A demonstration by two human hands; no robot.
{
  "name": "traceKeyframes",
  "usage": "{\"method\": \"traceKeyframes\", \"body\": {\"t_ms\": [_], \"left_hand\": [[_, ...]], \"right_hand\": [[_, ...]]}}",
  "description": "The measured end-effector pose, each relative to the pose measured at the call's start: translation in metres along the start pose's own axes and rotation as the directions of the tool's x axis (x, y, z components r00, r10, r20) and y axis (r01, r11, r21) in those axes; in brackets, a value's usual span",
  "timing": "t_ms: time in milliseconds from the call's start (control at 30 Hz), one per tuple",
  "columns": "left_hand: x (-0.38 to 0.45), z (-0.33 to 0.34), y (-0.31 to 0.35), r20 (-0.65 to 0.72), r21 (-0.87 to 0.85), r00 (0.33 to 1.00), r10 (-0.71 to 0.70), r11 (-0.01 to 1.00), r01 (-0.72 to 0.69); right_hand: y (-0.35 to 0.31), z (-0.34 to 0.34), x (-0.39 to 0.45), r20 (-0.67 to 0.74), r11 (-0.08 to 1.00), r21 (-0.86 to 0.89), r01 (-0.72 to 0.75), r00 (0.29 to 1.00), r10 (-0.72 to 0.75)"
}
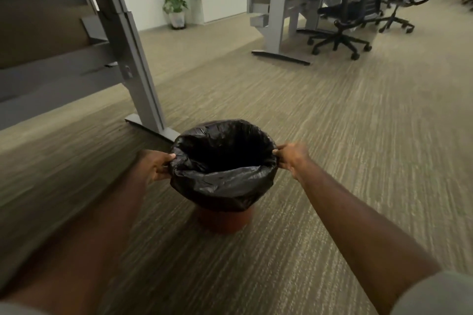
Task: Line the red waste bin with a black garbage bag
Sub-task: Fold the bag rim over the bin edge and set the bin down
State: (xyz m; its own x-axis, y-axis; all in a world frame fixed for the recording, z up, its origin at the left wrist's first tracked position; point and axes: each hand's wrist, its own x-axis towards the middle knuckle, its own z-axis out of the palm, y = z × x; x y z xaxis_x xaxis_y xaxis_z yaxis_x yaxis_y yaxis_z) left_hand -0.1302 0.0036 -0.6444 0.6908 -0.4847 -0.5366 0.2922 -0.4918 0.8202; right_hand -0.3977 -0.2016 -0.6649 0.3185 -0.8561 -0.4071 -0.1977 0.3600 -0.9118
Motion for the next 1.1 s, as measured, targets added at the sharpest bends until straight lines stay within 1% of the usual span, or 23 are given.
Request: {"method": "traceKeyframes", "body": {"t_ms": [100,200,367,433,500,567,600,700,767,833,900,967,1100], "left_hand": [[0.005,-0.005,-0.002,-0.007,0.008,1.000,-0.024,1.000,0.024],[0.005,-0.013,-0.001,0.022,0.024,0.999,-0.045,0.999,0.044],[0.006,-0.018,-0.005,0.052,0.014,0.998,-0.040,0.999,0.040],[0.003,-0.018,-0.005,0.047,0.067,0.999,-0.023,0.998,0.020],[-0.001,-0.018,-0.005,0.014,0.171,1.000,0.005,0.985,-0.008],[-0.008,-0.019,-0.003,0.005,0.244,0.999,0.040,0.969,-0.040],[-0.011,-0.019,-0.002,0.009,0.252,0.998,0.061,0.966,-0.061],[-0.017,-0.023,-0.004,-0.001,0.191,0.994,0.112,0.975,-0.110],[-0.022,-0.023,-0.008,0.030,0.167,0.996,0.089,0.982,-0.093],[-0.022,-0.018,-0.012,0.049,0.159,0.997,0.062,0.985,-0.069],[-0.019,-0.012,-0.011,0.006,0.152,0.998,0.070,0.986,-0.070],[-0.017,-0.008,-0.006,-0.022,0.143,0.997,0.077,0.987,-0.074],[-0.011,-0.007,0.005,-0.019,0.166,0.996,0.092,0.982,-0.088]], "right_hand": [[-0.002,0.004,0.004,-0.007,1.000,0.028,0.000,1.000,0.000],[-0.002,0.007,0.004,-0.032,1.000,0.022,-0.002,0.999,0.003],[0.004,0.008,0.008,-0.069,1.000,0.030,0.004,0.998,-0.001],[0.006,0.009,0.007,-0.100,1.000,0.018,0.017,0.995,-0.015],[0.007,0.009,0.008,-0.134,0.998,-0.038,0.044,0.990,-0.049],[0.010,0.009,0.006,-0.138,0.994,-0.095,0.063,0.987,-0.076],[0.011,0.008,0.004,-0.126,0.993,-0.093,0.071,0.989,-0.083],[0.016,0.006,-0.006,-0.123,0.995,-0.048,0.092,0.988,-0.098],[0.021,0.006,-0.010,-0.146,0.995,-0.075,0.061,0.987,-0.071],[0.022,0.008,-0.015,-0.134,0.994,-0.097,0.044,0.989,-0.057],[0.019,0.012,-0.015,-0.117,0.985,-0.157,0.065,0.990,-0.084],[0.012,0.014,-0.014,-0.109,0.980,-0.179,0.082,0.989,-0.103],[0.000,0.016,-0.007,-0.101,0.991,-0.103,0.084,0.990,-0.095]]}}
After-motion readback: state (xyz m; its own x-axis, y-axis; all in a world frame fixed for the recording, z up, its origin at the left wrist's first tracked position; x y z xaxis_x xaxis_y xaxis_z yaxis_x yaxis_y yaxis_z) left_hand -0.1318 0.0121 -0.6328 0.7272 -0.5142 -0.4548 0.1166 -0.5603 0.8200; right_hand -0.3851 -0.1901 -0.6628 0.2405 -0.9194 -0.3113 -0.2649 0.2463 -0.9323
